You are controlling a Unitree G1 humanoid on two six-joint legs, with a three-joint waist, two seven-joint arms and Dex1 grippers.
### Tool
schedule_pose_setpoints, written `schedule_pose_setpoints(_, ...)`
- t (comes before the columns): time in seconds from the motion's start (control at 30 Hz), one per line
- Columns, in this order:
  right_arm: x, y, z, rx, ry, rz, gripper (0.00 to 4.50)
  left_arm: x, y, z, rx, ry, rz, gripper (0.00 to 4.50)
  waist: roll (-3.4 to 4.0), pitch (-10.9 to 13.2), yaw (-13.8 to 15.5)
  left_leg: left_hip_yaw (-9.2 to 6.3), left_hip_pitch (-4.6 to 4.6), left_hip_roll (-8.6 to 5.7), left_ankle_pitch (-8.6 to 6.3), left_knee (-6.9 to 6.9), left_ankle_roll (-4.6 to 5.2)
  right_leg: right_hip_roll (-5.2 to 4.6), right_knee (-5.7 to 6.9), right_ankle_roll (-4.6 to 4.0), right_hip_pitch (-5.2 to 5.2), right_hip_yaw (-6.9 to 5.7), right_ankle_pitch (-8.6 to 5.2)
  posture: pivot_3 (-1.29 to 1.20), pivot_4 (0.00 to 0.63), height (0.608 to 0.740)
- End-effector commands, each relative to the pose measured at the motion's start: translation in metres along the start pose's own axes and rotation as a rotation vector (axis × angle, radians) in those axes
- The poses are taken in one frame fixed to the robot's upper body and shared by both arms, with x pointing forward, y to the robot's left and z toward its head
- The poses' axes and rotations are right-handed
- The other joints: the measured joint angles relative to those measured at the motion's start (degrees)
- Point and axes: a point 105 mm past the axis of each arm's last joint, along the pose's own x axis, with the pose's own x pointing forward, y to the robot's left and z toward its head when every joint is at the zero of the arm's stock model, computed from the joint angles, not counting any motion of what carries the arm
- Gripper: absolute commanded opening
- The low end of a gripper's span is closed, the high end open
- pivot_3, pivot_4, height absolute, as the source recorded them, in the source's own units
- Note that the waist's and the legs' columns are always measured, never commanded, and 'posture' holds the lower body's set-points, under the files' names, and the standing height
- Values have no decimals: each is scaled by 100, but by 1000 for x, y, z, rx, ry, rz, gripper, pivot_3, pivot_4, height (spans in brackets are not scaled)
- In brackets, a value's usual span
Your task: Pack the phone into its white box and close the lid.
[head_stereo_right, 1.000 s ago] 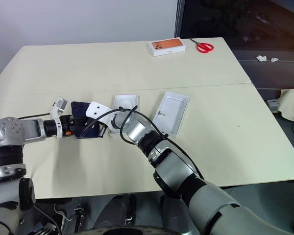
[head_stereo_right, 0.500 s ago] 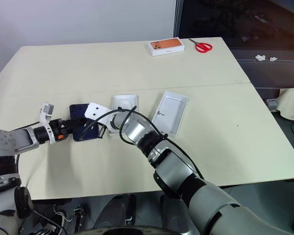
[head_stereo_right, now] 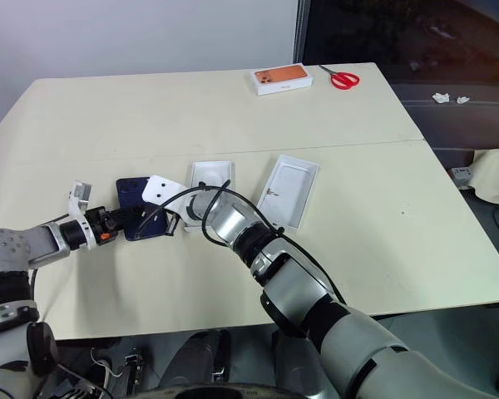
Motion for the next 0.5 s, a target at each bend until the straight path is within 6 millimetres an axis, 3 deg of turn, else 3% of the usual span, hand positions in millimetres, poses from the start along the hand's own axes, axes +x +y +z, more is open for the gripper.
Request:
schedule_pose_setpoints(0.03,18,51,62,-36,-141,129,0,0,-5,-1,-11,1,-34,544,-3,-3,-1,-1,0,0,0,0,0,0,0,0,1,-2,0,0,150,740)
schedule_pose_setpoints(0.23,15,47,63,-47,-154,120,0,-5,-10,-9,-53,17,-96,544,-2,-3,-28,-1,4,2,0,-5,0,1,-1,0,2,-1,0,0,150,740)
schedule_pose_setpoints(0.5,-16,31,90,75,-351,197,0,-18,-3,-3,-111,-77,-134,544,-4,0,-28,-1,-5,4,1,-8,-1,1,-1,0,-8,-1,0,0,150,740)
